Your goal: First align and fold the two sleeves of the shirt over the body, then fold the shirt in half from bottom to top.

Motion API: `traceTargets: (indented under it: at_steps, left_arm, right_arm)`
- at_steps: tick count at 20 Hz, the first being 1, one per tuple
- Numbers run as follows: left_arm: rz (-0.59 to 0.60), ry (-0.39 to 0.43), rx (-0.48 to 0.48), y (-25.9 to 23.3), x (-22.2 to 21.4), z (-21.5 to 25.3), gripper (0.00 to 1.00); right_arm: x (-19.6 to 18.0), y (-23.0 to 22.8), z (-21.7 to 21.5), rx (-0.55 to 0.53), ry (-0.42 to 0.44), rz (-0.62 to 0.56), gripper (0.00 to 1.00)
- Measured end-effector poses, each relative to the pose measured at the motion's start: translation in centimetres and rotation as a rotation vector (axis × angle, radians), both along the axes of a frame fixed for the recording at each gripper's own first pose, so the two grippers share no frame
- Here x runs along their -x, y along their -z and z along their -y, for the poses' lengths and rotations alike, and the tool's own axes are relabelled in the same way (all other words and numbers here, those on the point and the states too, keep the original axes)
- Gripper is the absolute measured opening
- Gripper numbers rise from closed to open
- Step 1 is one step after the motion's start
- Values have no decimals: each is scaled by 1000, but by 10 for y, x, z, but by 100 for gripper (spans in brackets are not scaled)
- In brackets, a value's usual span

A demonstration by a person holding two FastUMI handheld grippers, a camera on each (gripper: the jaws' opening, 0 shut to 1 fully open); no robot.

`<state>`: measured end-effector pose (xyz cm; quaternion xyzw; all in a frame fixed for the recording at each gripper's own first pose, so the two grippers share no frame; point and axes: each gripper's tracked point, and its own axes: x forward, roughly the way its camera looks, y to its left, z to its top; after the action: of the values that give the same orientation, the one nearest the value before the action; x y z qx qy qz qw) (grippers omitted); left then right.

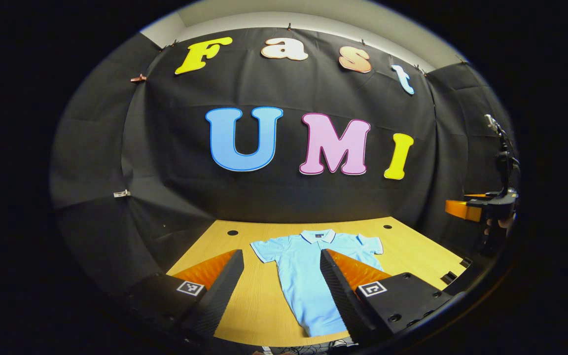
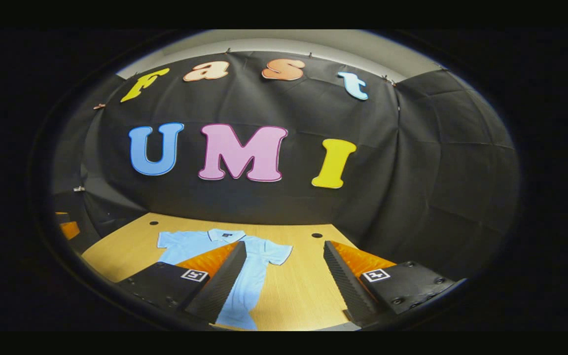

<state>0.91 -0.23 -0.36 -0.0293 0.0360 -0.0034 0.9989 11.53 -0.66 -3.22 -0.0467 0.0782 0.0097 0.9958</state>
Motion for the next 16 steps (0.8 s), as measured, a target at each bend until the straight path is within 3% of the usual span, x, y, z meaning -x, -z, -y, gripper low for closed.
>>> traceTargets:
  at_steps: [8, 14, 16]
  left_arm:
    - [-74, -102, 26, 5, -7, -5, 98]
    - [-158, -185, 20, 19, -24, -8, 98]
    - [-187, -200, 79, 23, -30, 3, 98]
  right_arm:
    - [-142, 76, -9, 12, -80, -221, 97]
    - [-252, 165, 7, -23, -59, -384, 97]
    - [-285, 197, 20, -25, -26, -428, 98]
